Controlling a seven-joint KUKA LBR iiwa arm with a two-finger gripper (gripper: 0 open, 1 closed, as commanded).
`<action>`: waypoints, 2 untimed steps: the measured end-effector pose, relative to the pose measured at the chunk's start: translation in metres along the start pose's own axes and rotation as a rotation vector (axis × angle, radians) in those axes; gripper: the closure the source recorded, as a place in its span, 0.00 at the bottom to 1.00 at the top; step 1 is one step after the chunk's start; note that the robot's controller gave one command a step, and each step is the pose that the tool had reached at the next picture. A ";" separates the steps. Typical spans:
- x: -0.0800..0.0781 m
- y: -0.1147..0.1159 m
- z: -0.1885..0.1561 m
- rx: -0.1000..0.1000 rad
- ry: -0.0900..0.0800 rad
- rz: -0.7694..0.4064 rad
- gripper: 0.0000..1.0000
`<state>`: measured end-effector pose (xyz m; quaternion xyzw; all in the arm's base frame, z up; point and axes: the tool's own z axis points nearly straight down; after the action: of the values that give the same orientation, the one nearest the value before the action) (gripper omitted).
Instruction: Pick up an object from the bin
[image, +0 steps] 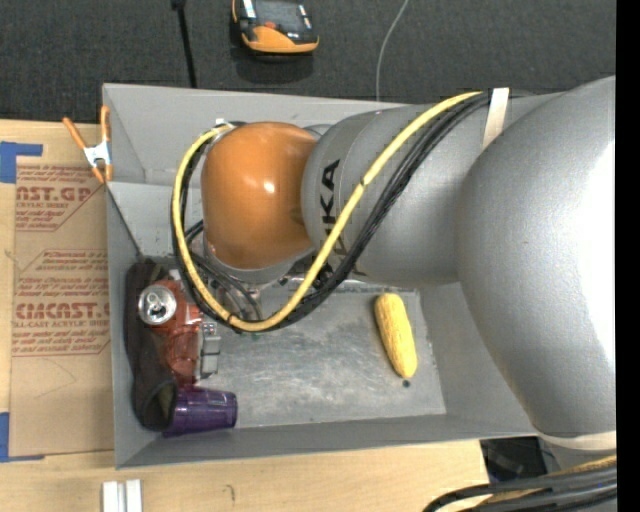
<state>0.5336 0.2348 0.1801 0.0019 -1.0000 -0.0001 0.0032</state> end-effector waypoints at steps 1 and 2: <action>-0.002 -0.001 -0.005 -0.002 -0.007 0.003 0.00; 0.011 -0.010 0.030 -0.003 -0.016 -0.167 0.00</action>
Offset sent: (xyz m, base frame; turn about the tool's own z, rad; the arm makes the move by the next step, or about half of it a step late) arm -0.0415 -0.0335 -0.1101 -0.4927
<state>0.5227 0.2243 0.1498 0.0853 -0.9963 -0.0017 -0.0049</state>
